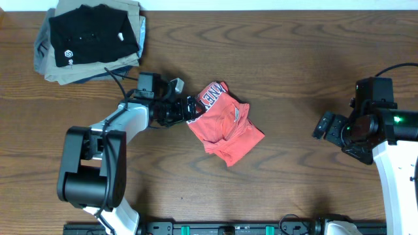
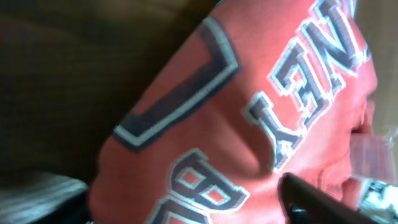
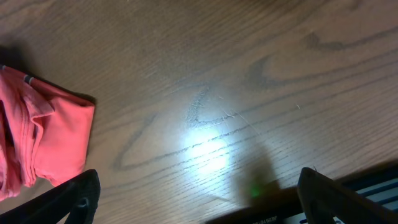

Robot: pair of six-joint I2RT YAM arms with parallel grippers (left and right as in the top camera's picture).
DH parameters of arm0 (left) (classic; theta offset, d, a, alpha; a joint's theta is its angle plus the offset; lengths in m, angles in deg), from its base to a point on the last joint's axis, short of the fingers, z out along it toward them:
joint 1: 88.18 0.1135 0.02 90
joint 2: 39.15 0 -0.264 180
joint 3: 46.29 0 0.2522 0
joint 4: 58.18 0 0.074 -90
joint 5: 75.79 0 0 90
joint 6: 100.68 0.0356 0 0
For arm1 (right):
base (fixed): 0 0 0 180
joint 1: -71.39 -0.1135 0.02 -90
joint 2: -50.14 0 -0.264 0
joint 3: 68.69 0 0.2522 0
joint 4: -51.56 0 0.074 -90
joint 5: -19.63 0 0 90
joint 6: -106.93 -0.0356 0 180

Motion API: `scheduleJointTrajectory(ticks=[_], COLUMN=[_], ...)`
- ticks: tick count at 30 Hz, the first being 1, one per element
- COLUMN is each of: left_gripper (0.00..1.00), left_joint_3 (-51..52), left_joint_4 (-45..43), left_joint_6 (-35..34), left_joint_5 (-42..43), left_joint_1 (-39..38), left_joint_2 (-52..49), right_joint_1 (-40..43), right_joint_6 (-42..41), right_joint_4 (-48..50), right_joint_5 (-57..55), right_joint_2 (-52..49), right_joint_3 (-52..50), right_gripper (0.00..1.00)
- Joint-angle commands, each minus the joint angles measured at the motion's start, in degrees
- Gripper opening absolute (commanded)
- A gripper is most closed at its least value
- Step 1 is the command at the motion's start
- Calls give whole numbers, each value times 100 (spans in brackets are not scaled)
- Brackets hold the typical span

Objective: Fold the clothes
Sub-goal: 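Move the left gripper to the bundle's left edge and grasp it, then drag the orange bundle with the left gripper toward the clothes stack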

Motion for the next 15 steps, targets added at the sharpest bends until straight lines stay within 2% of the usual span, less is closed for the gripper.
scheduleJointTrajectory(ticks=[1, 4, 8, 12, 15], left_gripper=[58, 36, 29, 9, 6], left_joint_3=[234, 234, 234, 234, 234], left_joint_4=[140, 138, 195, 376, 433], left_joint_6=[-2, -2, -195, -914, -1023], left_joint_5=[-688, -737, -1314, -1976, -2068], left_joint_1=[-72, -72, -28, 240, 573], left_joint_2=[-323, -323, -323, -319, -317], right_joint_1=[37, 37, 37, 37, 37], right_joint_6=[129, 127, 129, 129, 131], right_joint_4=[-9, -7, -44, -90, -105], right_joint_5=[4, 4, 4, 4, 4], right_joint_2=[-9, -9, -9, -9, -9], right_joint_3=[48, 48, 48, 48, 48], right_gripper=[99, 99, 99, 99, 99])
